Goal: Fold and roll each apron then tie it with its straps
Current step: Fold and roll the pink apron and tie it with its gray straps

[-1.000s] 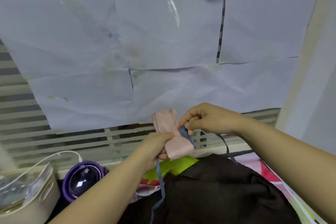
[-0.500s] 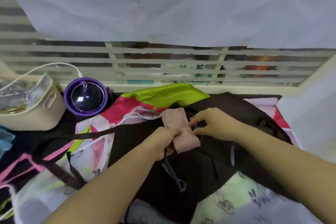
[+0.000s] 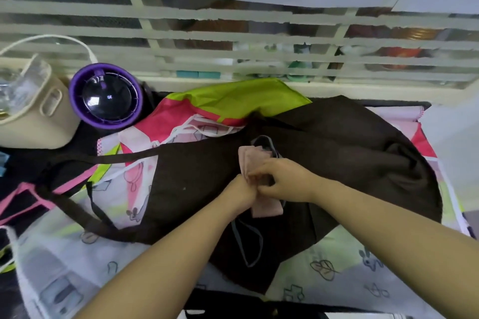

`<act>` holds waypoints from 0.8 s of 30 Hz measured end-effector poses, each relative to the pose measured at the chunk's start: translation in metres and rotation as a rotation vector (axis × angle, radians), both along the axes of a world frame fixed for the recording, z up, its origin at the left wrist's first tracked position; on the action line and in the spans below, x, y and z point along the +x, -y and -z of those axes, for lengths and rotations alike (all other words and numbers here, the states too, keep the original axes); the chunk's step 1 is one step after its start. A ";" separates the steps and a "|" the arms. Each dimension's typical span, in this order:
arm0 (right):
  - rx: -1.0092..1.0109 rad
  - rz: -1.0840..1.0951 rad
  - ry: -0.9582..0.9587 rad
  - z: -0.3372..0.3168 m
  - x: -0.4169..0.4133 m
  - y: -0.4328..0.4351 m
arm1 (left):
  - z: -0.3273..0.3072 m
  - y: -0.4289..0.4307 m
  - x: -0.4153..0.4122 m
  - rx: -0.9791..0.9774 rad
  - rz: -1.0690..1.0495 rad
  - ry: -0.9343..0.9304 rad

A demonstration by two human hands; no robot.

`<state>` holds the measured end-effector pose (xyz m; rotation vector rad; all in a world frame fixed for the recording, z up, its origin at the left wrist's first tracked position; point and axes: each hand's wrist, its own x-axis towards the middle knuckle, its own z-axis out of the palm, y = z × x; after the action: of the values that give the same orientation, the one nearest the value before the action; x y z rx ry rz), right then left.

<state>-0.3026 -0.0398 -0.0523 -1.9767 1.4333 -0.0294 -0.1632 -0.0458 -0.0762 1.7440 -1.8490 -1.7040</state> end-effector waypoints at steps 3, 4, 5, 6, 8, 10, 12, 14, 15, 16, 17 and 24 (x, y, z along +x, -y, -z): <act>0.035 -0.010 -0.047 0.001 -0.002 0.002 | -0.013 0.000 0.019 0.008 0.143 0.032; 0.047 -0.034 -0.086 0.003 -0.001 0.002 | -0.017 0.000 0.028 -0.004 0.206 0.122; 0.060 -0.059 -0.122 0.005 0.002 0.002 | -0.020 0.003 0.037 -0.041 0.320 0.252; 0.075 -0.077 -0.153 0.006 0.005 0.003 | -0.023 0.005 0.045 -0.075 0.429 0.377; 0.097 -0.090 -0.185 0.008 0.010 0.004 | -0.042 0.009 0.058 -0.153 0.563 0.547; 0.115 -0.078 -0.194 0.008 0.012 0.005 | -0.070 0.014 0.068 -0.279 0.591 0.558; 0.122 -0.073 -0.192 0.007 0.013 0.006 | -0.093 0.020 0.070 -0.424 0.558 0.423; 0.124 -0.065 -0.167 0.007 0.014 0.006 | -0.105 0.025 0.062 -0.426 0.528 0.202; 0.118 -0.056 -0.159 0.007 0.014 0.006 | -0.108 0.027 0.054 -0.367 0.500 0.083; 0.115 -0.051 -0.159 0.007 0.014 0.006 | -0.110 0.028 0.045 -0.287 0.454 -0.037; 0.108 -0.053 -0.164 0.007 0.014 0.006 | -0.112 0.031 0.035 -0.214 0.388 -0.156; 0.114 -0.063 -0.143 0.014 0.012 0.005 | -0.123 0.068 -0.029 -0.293 0.387 -0.178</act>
<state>-0.2905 -0.0444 -0.0663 -1.9619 1.4280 0.2215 -0.1924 -0.1138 0.0468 1.1452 -2.3178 -1.5308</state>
